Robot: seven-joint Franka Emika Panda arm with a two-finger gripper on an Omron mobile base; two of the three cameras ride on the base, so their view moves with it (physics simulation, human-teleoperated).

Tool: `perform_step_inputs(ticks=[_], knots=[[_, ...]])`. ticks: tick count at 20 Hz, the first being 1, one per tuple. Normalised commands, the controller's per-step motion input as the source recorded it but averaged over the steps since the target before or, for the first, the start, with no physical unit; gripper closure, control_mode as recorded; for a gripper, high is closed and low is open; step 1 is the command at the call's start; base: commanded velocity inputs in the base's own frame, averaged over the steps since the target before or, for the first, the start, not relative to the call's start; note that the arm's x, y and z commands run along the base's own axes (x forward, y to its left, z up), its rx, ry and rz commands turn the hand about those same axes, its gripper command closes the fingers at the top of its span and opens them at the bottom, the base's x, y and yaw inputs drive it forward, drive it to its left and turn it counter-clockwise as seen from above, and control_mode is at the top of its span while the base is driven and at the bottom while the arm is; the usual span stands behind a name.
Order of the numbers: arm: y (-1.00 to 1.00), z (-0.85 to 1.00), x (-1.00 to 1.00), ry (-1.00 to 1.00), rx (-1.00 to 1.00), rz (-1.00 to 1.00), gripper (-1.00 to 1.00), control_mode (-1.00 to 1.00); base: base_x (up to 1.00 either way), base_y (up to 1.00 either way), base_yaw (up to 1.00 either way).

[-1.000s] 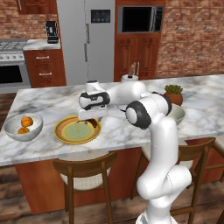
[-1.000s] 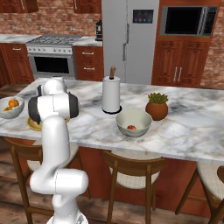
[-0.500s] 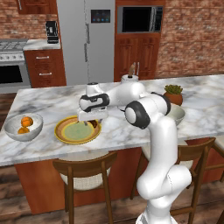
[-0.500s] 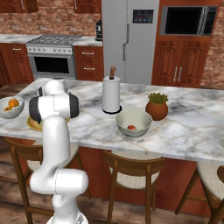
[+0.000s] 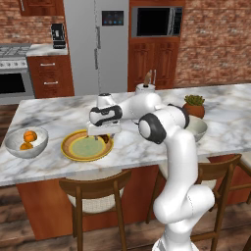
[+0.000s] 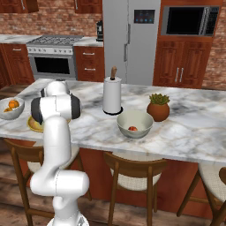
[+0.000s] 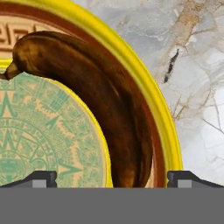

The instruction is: Take the fruits from the plate on the dining counter and place two fruits in each bowl.

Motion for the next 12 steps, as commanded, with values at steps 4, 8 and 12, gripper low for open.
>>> perform_step_inputs(ticks=[4, 8, 12], knots=[[0.00, -0.11, 0.22, 0.00, 0.00, -0.06, -1.00, -1.00, 0.00, 0.00, 0.00], [0.00, -0.19, 0.09, 0.00, 0.00, -0.05, -1.00, -1.00, 0.00, 0.00, 0.00], [0.00, -0.21, 0.00, 0.00, 0.00, -0.04, -1.00, -1.00, 0.00, 0.00, 0.00]])
